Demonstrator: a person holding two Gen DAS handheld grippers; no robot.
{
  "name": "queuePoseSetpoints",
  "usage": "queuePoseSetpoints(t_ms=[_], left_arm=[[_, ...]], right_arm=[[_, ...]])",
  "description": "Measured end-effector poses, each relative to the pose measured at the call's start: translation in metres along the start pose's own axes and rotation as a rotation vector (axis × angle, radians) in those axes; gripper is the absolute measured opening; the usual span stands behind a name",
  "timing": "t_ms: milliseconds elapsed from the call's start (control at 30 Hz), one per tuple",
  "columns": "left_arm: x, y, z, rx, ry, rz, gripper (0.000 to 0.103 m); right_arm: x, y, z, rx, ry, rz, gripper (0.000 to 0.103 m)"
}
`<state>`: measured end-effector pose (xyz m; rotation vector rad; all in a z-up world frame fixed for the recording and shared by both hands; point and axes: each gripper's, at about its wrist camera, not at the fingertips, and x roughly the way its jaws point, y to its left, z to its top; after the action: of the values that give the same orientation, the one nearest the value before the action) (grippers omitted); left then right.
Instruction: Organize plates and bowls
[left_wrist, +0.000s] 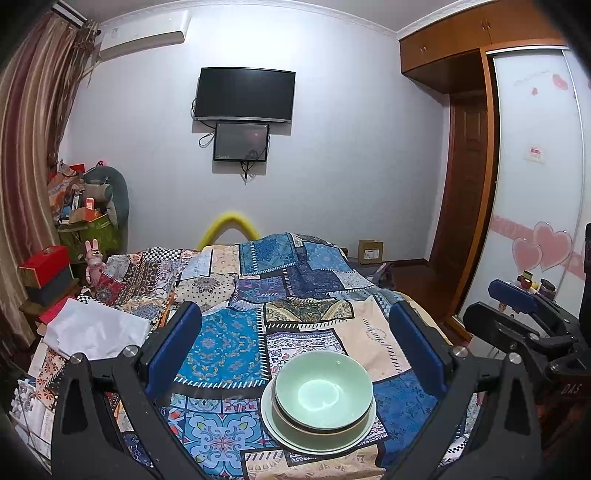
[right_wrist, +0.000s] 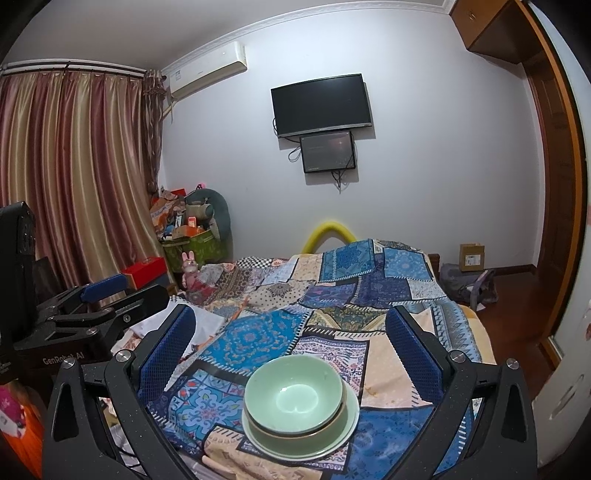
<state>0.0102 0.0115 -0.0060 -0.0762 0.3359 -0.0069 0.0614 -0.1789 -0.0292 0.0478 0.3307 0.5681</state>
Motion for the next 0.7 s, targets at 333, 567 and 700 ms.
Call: queuePoseSetpoints(t_ms=[333,567,700], left_arm=[[-0.0002,-0.0018,-0.0007,0.001,0.003,-0.001,0.103],[0.0014,-0.0045,-0.0017,0.001,0.007,-0.006,0.103],[0.0005,-0.006,-0.0025,0.007,0.003,-0.012,0.103]], right_arm=[[0.0016,0.0028,0.0009,-0.01,0.001,0.003,0.103],[0.0003,0.005,-0.0017,-0.013,-0.002,0.0,0.103],[0.0006,0.004,-0.0015,-0.007,-0.001,0.0,0.103]])
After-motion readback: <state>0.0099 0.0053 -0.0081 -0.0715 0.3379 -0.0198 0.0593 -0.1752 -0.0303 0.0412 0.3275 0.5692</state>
